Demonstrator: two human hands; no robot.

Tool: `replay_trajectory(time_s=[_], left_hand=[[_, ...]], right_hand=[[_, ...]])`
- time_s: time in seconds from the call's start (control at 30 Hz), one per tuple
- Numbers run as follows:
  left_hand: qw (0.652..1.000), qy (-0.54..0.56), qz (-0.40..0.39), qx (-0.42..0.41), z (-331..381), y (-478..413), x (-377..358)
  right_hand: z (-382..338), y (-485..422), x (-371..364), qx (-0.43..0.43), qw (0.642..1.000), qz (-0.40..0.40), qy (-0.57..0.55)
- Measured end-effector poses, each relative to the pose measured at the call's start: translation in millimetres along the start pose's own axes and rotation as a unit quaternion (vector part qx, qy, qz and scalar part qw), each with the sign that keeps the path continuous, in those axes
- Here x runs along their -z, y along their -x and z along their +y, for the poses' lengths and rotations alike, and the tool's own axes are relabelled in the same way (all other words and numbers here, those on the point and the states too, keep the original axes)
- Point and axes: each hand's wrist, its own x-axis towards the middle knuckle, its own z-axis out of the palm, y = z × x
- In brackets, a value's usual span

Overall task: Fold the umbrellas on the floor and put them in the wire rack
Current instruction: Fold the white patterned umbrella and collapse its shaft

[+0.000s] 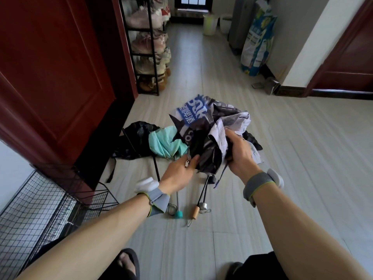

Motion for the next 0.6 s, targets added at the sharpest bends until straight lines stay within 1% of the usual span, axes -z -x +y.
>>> replay_trajectory(time_s=[0.03,0.1,0.17,0.23,0.3,0.37,0.47,0.53,0.57,0.6], left_hand=[[0.999,-0.029,0.030,-0.029,-3,-1,-1],[0.993,-0.050,0.072,-0.080,-6,1,0],[0.978,-0.123,0.120,-0.118,-8,1,1],[0.940,-0.233,0.178,-0.173,-11,0,3],[0.895,-0.309,0.217,-0.237,-14,-2,4],[0.866,-0.348,0.237,-0.271,-22,-7,7],[0.837,-0.376,0.258,-0.303,-34,-14,12],[0.813,-0.404,0.257,-0.330,-39,-17,14],[0.807,-0.409,0.254,-0.343,-39,-17,16],[0.813,-0.399,0.244,-0.347,-39,-16,16]], right_hand=[[0,3,-2,0.016,1.000,0.006,0.020],[1,5,-7,0.034,0.998,0.014,0.049],[0,8,-12,0.051,0.997,0.006,0.056],[-3,12,-16,0.058,0.997,0.005,0.056],[-5,15,-17,0.059,0.996,0.023,0.061],[-6,16,-19,0.049,0.997,0.021,0.057],[-5,16,-23,-0.016,0.999,0.005,0.034],[-5,13,-25,-0.037,0.999,-0.017,-0.012],[-5,12,-26,-0.041,0.998,-0.019,-0.033],[-4,10,-26,-0.042,0.998,-0.003,-0.040]])
